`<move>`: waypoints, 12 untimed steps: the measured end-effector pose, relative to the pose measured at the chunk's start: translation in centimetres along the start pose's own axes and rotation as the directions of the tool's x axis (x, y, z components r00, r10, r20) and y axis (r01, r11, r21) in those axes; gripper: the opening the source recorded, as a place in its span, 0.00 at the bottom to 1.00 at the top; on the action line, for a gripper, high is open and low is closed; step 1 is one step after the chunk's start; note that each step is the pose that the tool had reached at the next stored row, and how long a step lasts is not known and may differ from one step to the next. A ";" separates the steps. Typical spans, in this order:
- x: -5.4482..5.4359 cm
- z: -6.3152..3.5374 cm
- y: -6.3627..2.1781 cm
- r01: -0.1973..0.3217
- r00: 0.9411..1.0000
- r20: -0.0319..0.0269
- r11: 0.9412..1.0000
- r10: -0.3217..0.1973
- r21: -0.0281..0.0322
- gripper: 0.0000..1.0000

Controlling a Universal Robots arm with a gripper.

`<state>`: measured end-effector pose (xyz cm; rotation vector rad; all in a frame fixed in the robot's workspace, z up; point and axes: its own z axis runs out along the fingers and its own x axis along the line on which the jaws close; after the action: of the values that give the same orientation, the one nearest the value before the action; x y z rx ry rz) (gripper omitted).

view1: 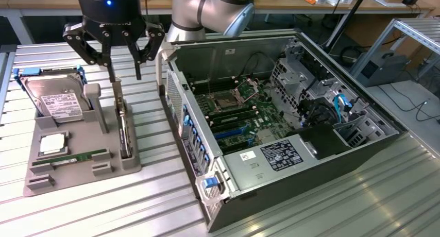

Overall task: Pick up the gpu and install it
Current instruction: 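Pick up the gpu and move the gpu toward the slot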

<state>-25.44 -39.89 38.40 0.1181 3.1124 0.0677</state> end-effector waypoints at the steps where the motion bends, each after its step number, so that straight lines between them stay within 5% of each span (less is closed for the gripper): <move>1: 0.0 0.09 -0.01 0.000 1.000 0.000 1.000 0.000 0.000 0.48; 12: 0.3 0.71 -0.05 0.000 1.000 0.000 1.000 0.000 0.000 0.48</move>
<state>-25.73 -39.89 37.69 0.1180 3.1124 0.0678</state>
